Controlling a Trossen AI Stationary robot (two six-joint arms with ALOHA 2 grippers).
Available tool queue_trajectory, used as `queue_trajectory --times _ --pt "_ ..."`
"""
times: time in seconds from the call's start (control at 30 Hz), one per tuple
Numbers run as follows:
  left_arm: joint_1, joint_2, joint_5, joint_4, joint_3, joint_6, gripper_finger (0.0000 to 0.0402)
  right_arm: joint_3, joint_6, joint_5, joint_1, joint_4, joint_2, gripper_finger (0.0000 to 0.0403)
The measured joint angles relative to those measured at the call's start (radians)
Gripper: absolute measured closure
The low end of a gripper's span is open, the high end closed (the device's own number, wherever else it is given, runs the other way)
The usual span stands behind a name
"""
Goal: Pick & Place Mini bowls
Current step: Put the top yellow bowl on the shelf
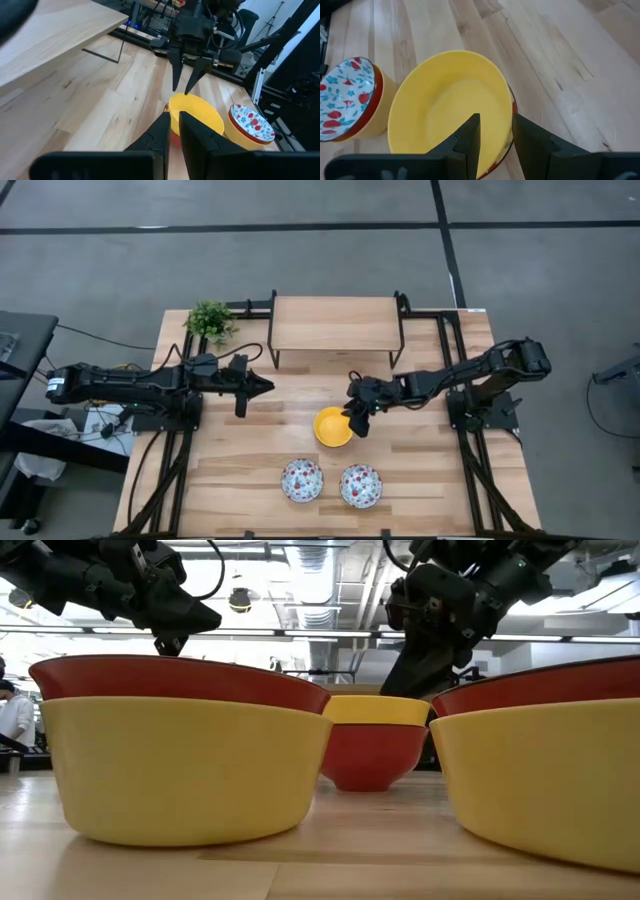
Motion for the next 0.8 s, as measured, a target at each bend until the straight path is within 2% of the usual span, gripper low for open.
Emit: queue_trajectory --times 0.8 --pt "0.0 0.0 -0.014 -0.004 0.0 0.0 0.0364 0.0 0.0 0.006 -0.008 -0.042 0.0 0.0301"
